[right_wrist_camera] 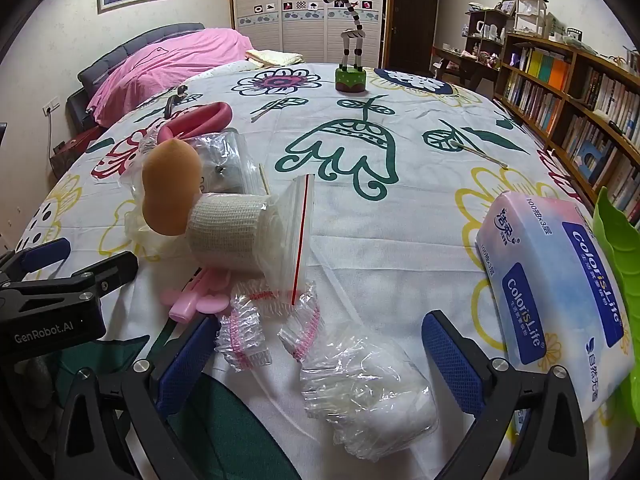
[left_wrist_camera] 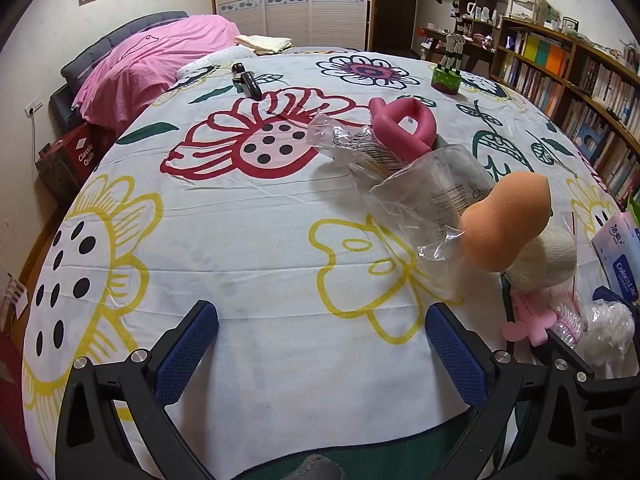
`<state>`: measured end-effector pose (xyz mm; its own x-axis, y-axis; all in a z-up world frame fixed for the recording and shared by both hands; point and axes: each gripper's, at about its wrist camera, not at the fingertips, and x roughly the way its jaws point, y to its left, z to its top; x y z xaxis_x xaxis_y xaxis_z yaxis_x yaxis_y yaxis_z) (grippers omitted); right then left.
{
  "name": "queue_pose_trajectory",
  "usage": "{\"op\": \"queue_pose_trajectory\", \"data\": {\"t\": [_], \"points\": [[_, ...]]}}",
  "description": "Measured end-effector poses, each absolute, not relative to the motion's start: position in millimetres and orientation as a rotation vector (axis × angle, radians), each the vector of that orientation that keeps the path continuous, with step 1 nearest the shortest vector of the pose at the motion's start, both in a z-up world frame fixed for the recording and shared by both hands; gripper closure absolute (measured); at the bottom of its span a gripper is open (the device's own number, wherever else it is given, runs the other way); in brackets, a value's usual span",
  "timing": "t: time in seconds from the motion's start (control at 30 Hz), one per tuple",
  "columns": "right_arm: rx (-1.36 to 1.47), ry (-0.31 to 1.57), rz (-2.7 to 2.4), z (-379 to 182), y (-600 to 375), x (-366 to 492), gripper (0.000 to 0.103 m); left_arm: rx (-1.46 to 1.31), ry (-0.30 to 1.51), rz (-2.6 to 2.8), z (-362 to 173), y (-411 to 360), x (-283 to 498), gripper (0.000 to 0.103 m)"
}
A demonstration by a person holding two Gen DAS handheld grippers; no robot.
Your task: Organize soft objects
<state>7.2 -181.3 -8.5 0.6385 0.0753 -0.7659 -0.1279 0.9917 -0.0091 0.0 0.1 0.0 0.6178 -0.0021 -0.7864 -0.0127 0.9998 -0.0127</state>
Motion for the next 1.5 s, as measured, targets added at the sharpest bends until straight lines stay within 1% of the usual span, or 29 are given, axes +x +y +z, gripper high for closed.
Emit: {"op": "queue_pose_trajectory", "data": {"t": [1.3,1.5], "points": [[-0.057,0.874,0.114,-8.7,-181.2,8.4,0.000,-0.016,0.904,0.007,0.0,0.0,0.0,0.000],[-0.070,0.904,0.150,-6.5,-182.7,8.4,0.000,-0.016,0.904,0.007,0.0,0.0,0.0,0.000]]}}
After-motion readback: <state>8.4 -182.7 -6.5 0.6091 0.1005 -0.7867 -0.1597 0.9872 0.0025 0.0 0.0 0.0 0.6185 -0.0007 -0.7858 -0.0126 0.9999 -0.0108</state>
